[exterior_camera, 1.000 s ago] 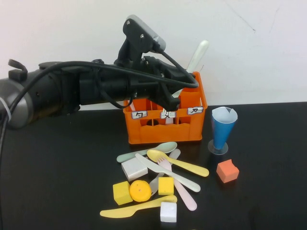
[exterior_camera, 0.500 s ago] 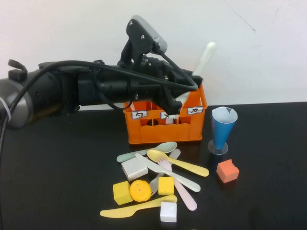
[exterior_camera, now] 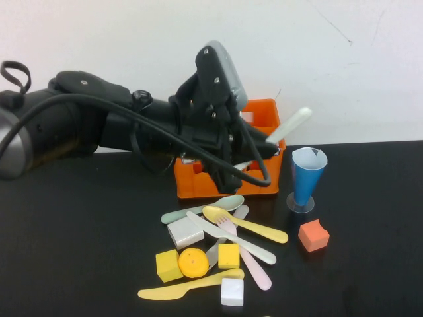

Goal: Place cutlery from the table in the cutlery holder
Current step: Place the fork on the box

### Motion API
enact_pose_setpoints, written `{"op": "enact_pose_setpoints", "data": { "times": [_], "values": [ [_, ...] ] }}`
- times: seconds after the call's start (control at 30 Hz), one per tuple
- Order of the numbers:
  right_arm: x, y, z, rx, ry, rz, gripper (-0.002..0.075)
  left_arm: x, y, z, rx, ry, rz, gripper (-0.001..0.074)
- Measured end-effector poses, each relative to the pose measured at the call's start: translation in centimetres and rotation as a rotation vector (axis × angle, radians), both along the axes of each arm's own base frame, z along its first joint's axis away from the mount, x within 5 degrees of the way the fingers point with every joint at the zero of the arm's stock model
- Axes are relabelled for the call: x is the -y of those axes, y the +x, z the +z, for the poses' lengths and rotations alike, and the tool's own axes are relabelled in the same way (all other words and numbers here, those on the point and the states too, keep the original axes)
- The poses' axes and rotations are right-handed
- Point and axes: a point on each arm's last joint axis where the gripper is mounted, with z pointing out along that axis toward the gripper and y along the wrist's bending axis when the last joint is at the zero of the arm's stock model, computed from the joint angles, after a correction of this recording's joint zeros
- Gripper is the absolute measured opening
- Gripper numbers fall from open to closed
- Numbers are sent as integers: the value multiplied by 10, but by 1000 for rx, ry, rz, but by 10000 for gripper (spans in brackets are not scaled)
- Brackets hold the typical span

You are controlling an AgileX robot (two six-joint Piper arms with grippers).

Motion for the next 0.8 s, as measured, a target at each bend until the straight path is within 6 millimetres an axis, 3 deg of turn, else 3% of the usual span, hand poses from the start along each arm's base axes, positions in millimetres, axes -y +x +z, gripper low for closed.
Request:
{"op": "enact_pose_setpoints", "data": {
  "times": [0.17,0.43,0.6,0.8],
  "values": [
    [0,0,0,0,0,0,-3,2,-1,7,29,28,71,38],
    [0,0,0,0,0,0,-3,1,2,-1,-21,135,222,38],
    [0,0,0,0,0,0,-3,-8,9,5,-49,137,425,38],
    [0,0,0,0,0,0,-3,-25,25,13,-140,-24,795,38]
  ]
}}
